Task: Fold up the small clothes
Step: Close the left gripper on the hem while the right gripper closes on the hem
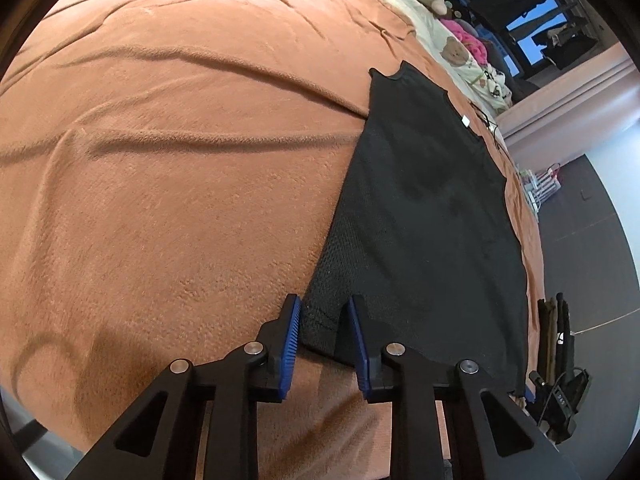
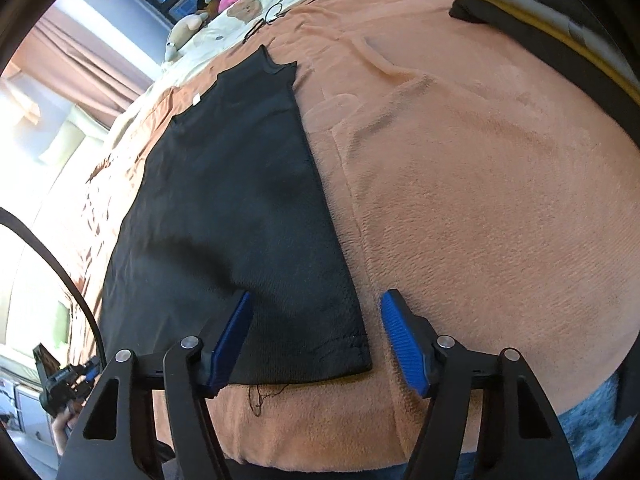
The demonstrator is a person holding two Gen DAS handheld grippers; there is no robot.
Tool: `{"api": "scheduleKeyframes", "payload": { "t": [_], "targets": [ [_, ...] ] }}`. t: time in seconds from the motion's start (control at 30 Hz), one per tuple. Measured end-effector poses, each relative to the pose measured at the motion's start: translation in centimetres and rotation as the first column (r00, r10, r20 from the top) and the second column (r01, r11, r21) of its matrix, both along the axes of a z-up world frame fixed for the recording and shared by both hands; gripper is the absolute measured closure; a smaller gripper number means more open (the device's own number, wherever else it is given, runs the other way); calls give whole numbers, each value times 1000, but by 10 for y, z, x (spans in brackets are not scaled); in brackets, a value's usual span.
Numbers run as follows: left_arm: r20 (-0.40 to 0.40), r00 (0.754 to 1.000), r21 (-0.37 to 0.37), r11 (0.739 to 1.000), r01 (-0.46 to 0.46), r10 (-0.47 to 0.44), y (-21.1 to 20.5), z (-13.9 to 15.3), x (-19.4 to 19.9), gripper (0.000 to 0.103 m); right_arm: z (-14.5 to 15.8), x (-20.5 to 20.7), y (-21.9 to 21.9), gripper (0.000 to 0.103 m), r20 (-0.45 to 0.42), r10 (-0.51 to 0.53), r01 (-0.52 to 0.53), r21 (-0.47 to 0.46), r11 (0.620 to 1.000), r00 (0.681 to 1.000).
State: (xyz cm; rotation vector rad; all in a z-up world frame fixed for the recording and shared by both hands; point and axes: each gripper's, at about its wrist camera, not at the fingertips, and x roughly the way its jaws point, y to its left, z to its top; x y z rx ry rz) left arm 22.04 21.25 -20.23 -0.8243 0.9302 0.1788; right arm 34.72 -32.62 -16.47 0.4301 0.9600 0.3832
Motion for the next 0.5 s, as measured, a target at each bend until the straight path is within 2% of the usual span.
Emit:
{"api": "scheduleKeyframes", "payload": {
  "t": [0.07,0.23,0.3,0.33,0.37,0.4,0.5],
  "targets": [
    [1,1000,-5,1000,-6,6,1,-1,1,77,1,-2,-2,47,-18,-8,8,5,1000,1000],
    [8,1000,-6,1000,-15,15,-2,-2,0,79,-2,-12,-12,48,-71,-29,36,97,995,997],
    [7,1000,-22,1000,-12,13,-3,-3,0,89,-2,-12,-14,49,-86,-30,42,138,990,996],
    [6,1000,-39,999,-6,6,-3,-5,0,91,-4,-10,-14,55,-99,-25,41,159,986,995],
    [5,1000,-44,999,-5,5,-3,-6,0,94,-7,-8,-13,56,-117,-20,41,182,982,993],
    [3,1000,-39,999,-8,8,-3,-7,0,97,-8,-6,-13,56,-119,-24,45,182,982,993],
    [8,1000,-52,998,-29,29,0,-6,-2,98,-9,3,-13,70,-116,-43,62,171,983,992]
  ]
}}
